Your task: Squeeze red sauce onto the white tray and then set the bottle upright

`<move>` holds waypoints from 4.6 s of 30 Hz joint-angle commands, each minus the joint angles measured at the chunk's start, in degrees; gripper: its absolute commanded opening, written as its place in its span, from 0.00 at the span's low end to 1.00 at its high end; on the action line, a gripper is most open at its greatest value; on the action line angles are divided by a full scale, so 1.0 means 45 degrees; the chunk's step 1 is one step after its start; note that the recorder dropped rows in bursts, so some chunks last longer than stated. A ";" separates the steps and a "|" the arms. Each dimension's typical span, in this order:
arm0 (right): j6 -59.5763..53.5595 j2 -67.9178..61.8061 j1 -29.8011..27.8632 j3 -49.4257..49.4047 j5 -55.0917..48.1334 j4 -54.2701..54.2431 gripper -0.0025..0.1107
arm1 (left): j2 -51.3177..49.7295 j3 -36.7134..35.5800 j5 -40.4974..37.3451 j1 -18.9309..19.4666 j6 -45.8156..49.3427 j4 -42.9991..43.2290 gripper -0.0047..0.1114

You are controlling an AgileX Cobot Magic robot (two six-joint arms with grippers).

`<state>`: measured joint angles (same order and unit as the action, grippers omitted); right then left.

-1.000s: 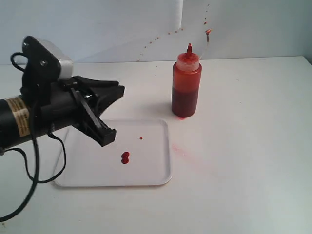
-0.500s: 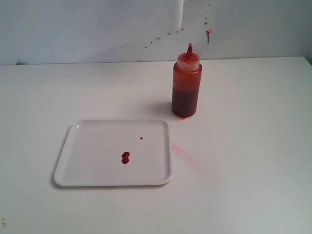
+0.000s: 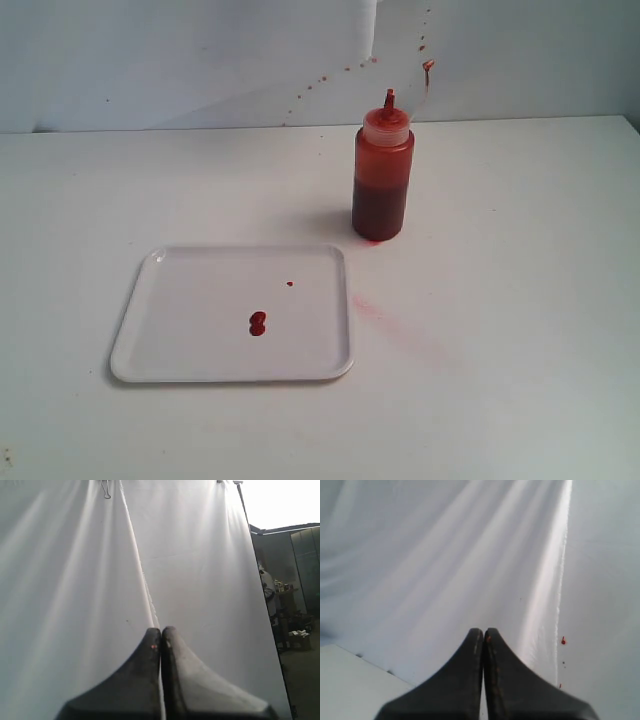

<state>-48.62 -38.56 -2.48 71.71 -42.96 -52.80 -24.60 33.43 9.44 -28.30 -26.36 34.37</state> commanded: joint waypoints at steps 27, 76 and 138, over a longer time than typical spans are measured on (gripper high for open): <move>0.0124 0.0058 -0.0068 -0.0649 0.0355 0.0089 0.02 | 0.4932 -0.0367 -0.7395 0.5496 -0.2109 -0.1407 0.06; 0.0152 0.0058 -0.0068 -0.0649 0.0355 0.0089 0.02 | 0.5015 -0.7428 -0.5656 0.5828 0.5859 -0.7482 0.06; 0.0153 0.4781 -0.0514 -0.4741 0.4944 0.3734 0.02 | 0.5466 -0.7428 -0.5477 0.6166 0.5859 -0.7511 0.06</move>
<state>-48.02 -22.27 -3.16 57.23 -29.45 -38.10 -0.19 0.27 -15.82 -0.68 0.00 0.57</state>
